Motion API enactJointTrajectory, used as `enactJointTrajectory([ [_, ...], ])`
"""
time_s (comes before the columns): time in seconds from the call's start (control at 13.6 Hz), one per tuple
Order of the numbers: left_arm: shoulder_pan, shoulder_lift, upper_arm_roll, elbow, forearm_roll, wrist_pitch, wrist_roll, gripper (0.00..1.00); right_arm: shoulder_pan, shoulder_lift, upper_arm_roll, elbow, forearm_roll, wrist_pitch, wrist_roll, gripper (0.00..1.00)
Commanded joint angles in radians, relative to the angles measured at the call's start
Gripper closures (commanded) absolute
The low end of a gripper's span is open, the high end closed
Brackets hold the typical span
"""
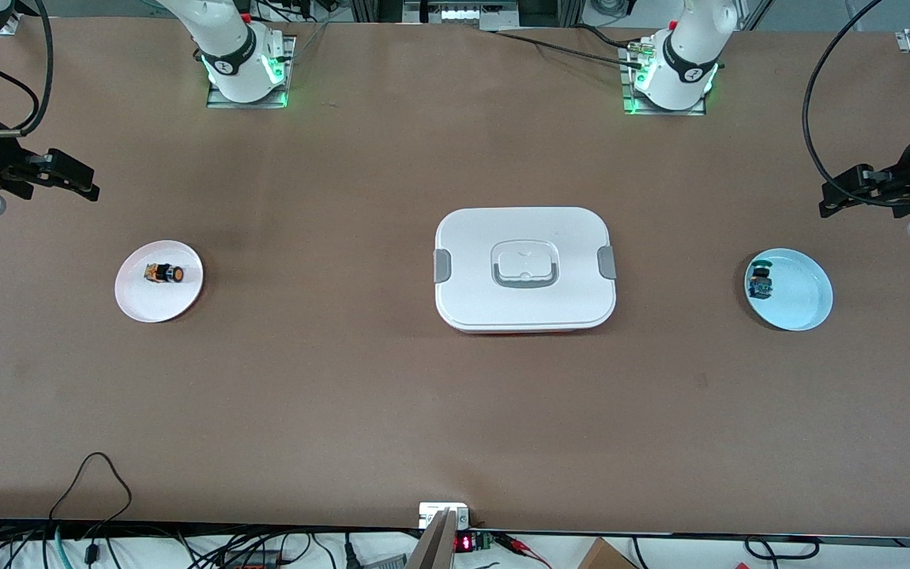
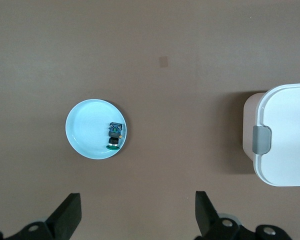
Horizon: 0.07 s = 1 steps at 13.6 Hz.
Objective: Transfer orange switch to right arm and place
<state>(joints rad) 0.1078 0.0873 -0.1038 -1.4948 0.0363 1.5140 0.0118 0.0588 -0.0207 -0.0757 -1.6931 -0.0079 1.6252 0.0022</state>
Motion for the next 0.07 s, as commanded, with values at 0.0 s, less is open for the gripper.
enactJointTrajectory([
  [0.0,0.009,-0.014,-0.005,-0.007,0.002,0.005,0.020,0.00,0.001,-0.007,0.005,0.018,-0.006,-0.005,0.015,0.00],
])
